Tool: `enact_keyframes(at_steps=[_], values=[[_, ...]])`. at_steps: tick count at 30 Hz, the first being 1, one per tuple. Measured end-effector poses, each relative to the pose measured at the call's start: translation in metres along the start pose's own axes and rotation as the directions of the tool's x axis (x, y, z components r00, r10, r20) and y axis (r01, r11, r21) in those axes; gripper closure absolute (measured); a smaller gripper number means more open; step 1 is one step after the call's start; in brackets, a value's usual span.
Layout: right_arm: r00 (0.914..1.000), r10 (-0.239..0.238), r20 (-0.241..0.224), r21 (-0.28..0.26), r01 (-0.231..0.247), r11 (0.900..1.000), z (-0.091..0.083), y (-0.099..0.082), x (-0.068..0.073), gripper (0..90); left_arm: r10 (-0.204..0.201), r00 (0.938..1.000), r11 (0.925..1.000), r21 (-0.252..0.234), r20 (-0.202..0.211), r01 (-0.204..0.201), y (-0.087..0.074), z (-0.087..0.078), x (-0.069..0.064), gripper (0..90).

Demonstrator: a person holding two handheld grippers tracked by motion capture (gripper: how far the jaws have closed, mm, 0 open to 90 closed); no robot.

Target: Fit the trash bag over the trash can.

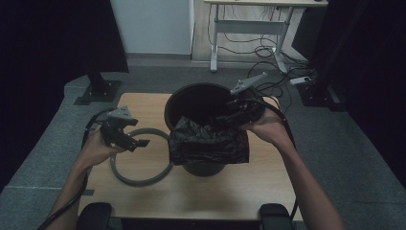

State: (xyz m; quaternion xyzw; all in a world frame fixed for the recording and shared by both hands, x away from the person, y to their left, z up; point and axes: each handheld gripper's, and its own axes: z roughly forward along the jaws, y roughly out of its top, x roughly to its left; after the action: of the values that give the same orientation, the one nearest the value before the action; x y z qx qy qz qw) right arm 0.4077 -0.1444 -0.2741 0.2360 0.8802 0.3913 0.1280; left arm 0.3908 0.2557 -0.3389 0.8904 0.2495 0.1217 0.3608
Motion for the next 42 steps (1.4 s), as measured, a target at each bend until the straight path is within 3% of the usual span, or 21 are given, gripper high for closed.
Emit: enact_keyframes(at_steps=[9, 13, 18, 24, 29, 32, 35, 37, 42], values=[[0.9980, -0.027, -0.058, -0.009, 0.026, 0.9996, 0.001, 0.004, 0.017, 36.0, 0.093, 0.9954, 0.9956, -0.013, 0.022, -0.093, 0.049, -0.016, -0.022, 9.5], [0.9953, -0.044, -0.086, -0.008, 0.044, 0.9990, 0.002, 0.004, 0.025, 37.4, 0.127, 0.9900, 0.9916, -0.033, 0.062, -0.125, 0.070, -0.020, -0.031, 12.7], [0.9900, -0.059, -0.128, -0.028, 0.056, 0.9981, 0.001, 0.007, 0.034, 38.0, 0.171, 0.9822, 0.9850, -0.031, 0.077, -0.170, 0.090, -0.016, -0.045, 13.2], [0.9788, -0.082, -0.188, -0.040, 0.075, 0.9963, 0.003, 0.011, 0.046, 38.5, 0.217, 0.9690, 0.9762, -0.031, 0.119, -0.215, 0.102, -0.003, -0.059, 13.7], [0.9673, -0.113, -0.227, -0.026, 0.110, 0.9936, 0.008, 0.012, 0.057, 41.4, 0.234, 0.9679, 0.9720, -0.002, 0.092, -0.235, 0.103, 0.008, -0.063, 14.0], [0.9635, -0.139, -0.229, -0.005, 0.142, 0.9899, 0.012, 0.011, 0.064, 50.4, 0.234, 0.9711, 0.9716, 0.023, 0.047, -0.235, 0.102, 0.011, -0.060, 14.0], [0.9599, -0.160, -0.230, 0.028, 0.171, 0.9848, 0.014, 0.010, 0.068, 66.1, 0.213, 0.9752, 0.9767, 0.011, 0.060, -0.214, 0.100, 0.012, -0.055, 13.9], [0.9604, -0.165, -0.225, 0.037, 0.177, 0.9834, 0.013, 0.010, 0.070, 75.8, 0.219, 0.9742, 0.9754, 0.010, 0.052, -0.220, 0.100, 0.011, -0.056, 13.9], [0.9605, -0.158, -0.229, 0.006, 0.163, 0.9866, 0.008, 0.013, 0.068, 88.8, 0.238, 0.9707, 0.9711, 0.002, 0.031, -0.239, 0.107, 0.009, -0.060, 14.2]])
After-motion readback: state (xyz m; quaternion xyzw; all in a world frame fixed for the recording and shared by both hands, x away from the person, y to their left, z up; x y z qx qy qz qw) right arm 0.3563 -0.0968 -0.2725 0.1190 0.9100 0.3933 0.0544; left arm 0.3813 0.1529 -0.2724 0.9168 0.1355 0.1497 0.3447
